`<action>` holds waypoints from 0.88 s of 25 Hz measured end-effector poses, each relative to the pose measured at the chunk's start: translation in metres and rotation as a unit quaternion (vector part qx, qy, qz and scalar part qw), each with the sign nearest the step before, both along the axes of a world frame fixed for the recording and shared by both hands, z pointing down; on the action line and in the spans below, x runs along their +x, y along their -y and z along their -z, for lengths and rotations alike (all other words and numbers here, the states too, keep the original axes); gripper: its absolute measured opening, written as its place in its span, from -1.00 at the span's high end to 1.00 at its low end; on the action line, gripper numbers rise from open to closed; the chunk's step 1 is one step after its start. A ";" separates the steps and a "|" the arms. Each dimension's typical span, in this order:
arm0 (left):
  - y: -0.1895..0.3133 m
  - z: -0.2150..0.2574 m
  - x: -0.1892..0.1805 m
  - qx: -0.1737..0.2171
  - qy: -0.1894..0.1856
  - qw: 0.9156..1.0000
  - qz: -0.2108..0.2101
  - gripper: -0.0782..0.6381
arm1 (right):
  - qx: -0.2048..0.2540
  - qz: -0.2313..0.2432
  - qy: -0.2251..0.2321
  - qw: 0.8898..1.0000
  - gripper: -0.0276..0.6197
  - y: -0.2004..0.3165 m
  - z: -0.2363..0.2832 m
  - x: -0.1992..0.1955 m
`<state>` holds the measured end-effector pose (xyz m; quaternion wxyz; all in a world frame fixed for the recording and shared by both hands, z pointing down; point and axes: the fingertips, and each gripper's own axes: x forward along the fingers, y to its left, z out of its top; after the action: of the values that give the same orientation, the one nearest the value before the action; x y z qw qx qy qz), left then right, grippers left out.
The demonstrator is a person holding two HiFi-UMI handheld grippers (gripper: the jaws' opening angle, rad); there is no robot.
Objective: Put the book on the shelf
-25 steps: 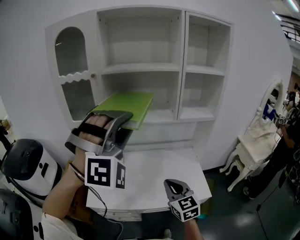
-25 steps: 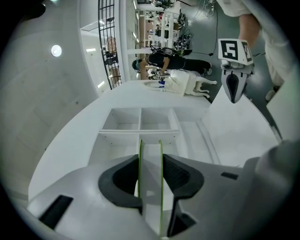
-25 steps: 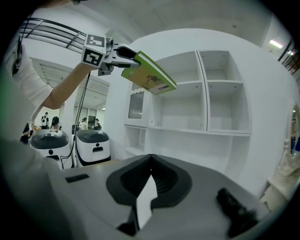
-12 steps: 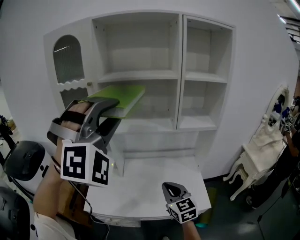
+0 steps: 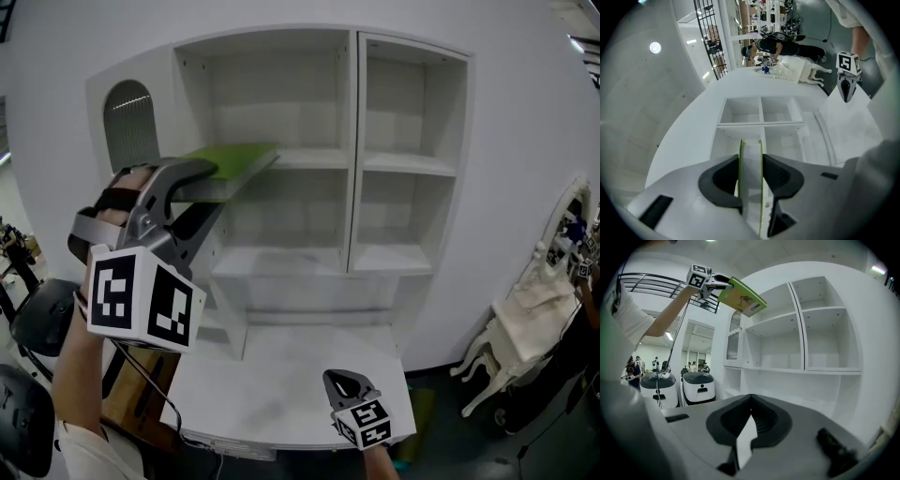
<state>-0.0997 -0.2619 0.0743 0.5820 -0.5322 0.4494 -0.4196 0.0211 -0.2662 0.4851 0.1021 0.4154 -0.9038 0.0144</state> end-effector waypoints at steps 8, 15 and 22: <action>0.021 0.005 0.010 0.006 0.006 1.000 0.029 0.36 | -0.008 0.011 0.006 1.000 0.88 0.017 -0.004 0.019; 0.050 -0.003 0.002 0.001 0.007 0.999 0.031 0.36 | -0.012 0.000 0.002 1.000 0.87 0.029 -0.011 0.021; 0.075 -0.009 -0.004 -0.009 0.005 1.000 0.020 0.36 | -0.011 -0.028 -0.002 1.000 0.88 0.038 -0.011 0.017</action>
<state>-0.1036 -0.3373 0.0836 0.5711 -0.5260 0.4530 -0.4382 0.0378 -0.3041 0.4962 0.1076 0.4394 -0.8915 0.0263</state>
